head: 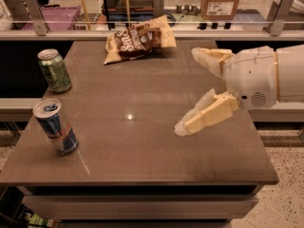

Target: Move redbull can near brown chip bag

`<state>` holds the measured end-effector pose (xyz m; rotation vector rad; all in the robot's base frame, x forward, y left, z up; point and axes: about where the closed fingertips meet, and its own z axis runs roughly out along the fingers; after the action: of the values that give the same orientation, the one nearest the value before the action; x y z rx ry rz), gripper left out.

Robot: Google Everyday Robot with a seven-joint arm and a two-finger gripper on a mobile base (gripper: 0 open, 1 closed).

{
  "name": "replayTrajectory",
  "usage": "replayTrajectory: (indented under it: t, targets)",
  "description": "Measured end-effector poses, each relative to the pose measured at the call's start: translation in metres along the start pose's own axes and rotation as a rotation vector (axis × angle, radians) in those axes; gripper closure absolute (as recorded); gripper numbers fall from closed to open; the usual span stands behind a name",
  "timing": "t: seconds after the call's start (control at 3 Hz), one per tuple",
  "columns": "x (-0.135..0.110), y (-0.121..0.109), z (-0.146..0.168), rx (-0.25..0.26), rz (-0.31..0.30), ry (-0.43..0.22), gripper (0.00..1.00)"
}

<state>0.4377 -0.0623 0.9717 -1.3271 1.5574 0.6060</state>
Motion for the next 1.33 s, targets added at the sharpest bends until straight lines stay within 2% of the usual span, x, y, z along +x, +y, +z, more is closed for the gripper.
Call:
replayTrajectory:
  t: [0.33,0.67,1.0,1.33]
  targets:
    - [-0.004,0.006,0.009,-0.051,-0.004,0.000,0.00]
    - [-0.004,0.023,0.032,-0.131,-0.011,-0.027,0.00]
    - [-0.003,0.038,0.056,-0.183,-0.016,-0.069,0.00]
    - [0.000,0.046,0.080,-0.190,-0.016,-0.122,0.00]
